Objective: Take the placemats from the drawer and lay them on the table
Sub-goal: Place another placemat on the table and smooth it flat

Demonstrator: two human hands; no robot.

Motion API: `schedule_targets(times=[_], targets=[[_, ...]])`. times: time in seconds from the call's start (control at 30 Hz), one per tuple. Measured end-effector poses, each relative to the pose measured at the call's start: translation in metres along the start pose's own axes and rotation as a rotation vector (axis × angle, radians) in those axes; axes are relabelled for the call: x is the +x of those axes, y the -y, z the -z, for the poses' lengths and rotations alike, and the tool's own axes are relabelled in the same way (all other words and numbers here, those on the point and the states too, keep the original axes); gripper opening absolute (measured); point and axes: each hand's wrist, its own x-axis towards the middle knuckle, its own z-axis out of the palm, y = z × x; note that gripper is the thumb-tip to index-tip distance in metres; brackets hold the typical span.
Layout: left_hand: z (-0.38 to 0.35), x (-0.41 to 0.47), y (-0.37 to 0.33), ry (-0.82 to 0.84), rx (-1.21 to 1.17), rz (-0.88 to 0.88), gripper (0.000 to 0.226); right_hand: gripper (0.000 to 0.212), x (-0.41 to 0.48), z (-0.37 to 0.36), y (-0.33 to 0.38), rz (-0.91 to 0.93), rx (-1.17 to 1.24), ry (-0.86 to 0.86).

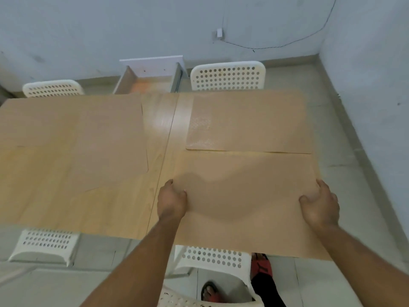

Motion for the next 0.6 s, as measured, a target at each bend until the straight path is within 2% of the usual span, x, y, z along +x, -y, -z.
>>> schedule_targets(times=[0.07,0.17,0.37,0.47,0.6], targets=[[-0.004,0.001,-0.005,0.006,0.105,-0.045,0.057,0.07,-0.001,-0.003,-0.002,0.033,-0.064,0.008],[-0.011,-0.003,-0.01,0.017,0.227,-0.101,0.067,0.074,-0.006,-0.006,-0.005,0.123,-0.29,0.04],[-0.028,-0.016,-0.008,0.109,0.347,-0.217,0.082,0.084,-0.003,-0.022,-0.012,0.312,-0.573,0.212],[-0.037,-0.019,0.0,0.175,0.389,-0.255,0.087,0.086,0.002,-0.027,-0.015,0.329,-0.627,0.221],[-0.043,-0.016,0.005,0.183,0.455,-0.267,0.087,0.087,0.009,-0.026,-0.013,0.351,-0.649,0.209]])
